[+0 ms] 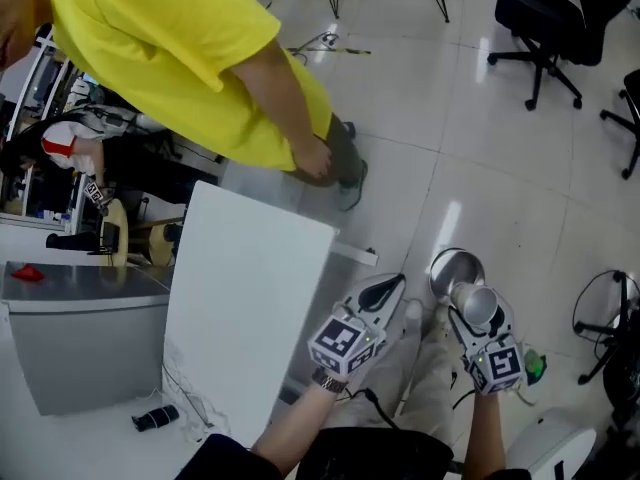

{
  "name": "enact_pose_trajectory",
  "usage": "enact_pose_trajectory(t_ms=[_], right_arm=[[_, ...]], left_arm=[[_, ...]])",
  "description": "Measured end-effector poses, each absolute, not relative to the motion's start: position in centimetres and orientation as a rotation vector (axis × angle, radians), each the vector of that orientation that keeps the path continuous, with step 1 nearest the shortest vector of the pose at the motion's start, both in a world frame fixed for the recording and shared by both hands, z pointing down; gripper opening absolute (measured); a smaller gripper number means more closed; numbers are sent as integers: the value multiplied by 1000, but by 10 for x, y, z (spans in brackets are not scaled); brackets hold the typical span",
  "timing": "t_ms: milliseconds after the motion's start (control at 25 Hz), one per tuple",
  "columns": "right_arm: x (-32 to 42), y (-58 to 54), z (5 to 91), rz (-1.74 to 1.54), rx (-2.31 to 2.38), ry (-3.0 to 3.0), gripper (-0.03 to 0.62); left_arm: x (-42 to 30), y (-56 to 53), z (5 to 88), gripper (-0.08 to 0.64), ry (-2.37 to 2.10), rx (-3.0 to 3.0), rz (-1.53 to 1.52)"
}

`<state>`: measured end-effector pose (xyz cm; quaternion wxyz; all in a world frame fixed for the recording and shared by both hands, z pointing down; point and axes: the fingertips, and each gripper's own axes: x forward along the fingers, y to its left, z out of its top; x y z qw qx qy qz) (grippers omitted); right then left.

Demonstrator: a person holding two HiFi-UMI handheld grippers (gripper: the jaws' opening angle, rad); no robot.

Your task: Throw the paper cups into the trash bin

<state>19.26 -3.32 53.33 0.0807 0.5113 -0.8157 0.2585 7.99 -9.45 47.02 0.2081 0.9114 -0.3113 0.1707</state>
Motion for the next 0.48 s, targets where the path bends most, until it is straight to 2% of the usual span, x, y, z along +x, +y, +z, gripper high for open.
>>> enact_pose_trajectory(t_ms=[480], right_arm=[[201, -21, 686, 895, 1474, -2301, 336]], left_arm=[[69, -80, 591, 2, -813, 2442, 582]])
